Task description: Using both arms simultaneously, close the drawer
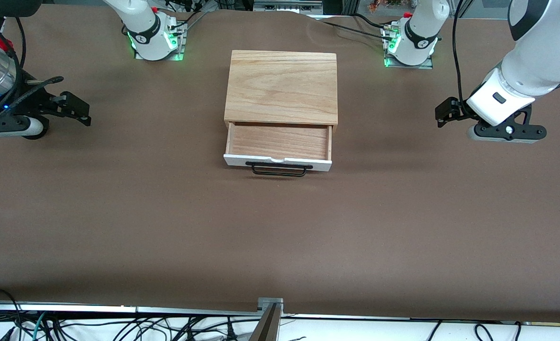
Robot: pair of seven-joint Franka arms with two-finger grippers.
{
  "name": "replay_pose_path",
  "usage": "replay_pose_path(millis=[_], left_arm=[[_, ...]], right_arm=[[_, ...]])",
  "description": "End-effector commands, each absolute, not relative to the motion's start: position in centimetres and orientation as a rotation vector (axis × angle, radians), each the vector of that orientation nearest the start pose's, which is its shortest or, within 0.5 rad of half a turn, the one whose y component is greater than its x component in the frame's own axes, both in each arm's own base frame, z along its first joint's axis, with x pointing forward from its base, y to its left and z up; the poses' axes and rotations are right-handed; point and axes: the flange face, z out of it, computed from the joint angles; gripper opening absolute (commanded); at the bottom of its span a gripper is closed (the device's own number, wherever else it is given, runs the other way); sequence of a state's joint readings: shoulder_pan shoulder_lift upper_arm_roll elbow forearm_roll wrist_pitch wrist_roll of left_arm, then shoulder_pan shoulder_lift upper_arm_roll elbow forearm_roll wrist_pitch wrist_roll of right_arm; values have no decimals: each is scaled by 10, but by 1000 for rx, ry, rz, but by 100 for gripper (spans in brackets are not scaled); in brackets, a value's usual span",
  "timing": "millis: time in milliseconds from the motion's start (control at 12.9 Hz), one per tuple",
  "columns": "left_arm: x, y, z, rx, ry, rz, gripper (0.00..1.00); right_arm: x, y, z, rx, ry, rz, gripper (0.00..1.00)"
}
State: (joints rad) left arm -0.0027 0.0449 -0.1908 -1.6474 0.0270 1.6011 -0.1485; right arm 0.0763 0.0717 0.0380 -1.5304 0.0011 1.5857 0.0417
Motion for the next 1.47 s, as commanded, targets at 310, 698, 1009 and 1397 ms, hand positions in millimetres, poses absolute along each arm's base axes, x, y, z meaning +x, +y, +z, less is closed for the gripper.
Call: replay_pose_path(millis=[310, 698, 1009, 1397], left_arm=[[555, -106, 572, -3115, 81, 143, 100], [555, -106, 572, -3115, 81, 143, 100], [555, -106, 572, -3115, 81, 143, 100], [555, -106, 572, -3115, 81, 143, 100]], right_arm=[[573, 69, 611, -3144, 15, 24, 100], [573, 71, 611, -3143, 12, 24, 100], [574, 69, 609, -3145, 15, 33, 100], [574, 69, 609, -3145, 15, 31, 100]])
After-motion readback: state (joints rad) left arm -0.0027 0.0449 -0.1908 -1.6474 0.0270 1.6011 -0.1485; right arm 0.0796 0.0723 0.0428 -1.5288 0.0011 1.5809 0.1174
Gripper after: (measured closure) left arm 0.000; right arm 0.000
